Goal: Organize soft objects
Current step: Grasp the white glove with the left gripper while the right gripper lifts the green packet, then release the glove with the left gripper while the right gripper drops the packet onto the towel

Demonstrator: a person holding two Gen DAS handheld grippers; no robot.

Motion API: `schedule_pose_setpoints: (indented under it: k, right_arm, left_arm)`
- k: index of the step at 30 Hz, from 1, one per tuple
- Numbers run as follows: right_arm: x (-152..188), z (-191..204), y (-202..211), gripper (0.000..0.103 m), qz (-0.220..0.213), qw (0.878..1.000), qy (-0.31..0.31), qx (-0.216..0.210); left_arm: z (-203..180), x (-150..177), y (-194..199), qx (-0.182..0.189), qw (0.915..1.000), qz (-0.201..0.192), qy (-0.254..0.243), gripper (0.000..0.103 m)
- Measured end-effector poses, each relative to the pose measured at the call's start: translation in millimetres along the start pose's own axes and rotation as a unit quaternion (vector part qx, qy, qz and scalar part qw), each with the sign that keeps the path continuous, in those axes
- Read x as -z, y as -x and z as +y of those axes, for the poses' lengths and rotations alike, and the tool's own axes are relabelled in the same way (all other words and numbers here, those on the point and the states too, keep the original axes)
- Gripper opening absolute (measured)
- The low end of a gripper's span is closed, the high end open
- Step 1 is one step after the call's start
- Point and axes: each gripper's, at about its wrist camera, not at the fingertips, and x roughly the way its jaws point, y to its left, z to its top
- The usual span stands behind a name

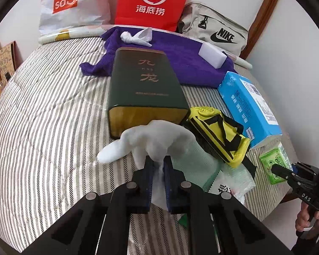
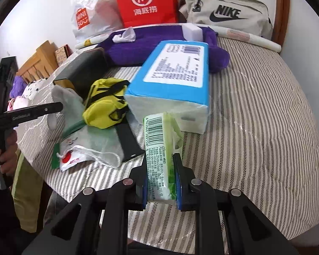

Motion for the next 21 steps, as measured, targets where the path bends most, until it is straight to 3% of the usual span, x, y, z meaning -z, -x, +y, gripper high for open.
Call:
schedule_pose_setpoints:
  k: [9, 21]
  right_arm:
    - [-18, 4, 29, 0.019, -0.024, 1.000, 0.006, -0.018]
    - [-69, 4, 59, 0.019, -0.077, 0.996, 0.006, -0.039]
  left_arm:
    - [31, -9, 52, 0.024, 0.9973, -0.042, 0.055, 0.010]
    - [23, -43, 87, 0.051, 0.9948, -0.073, 0.049, 0.010]
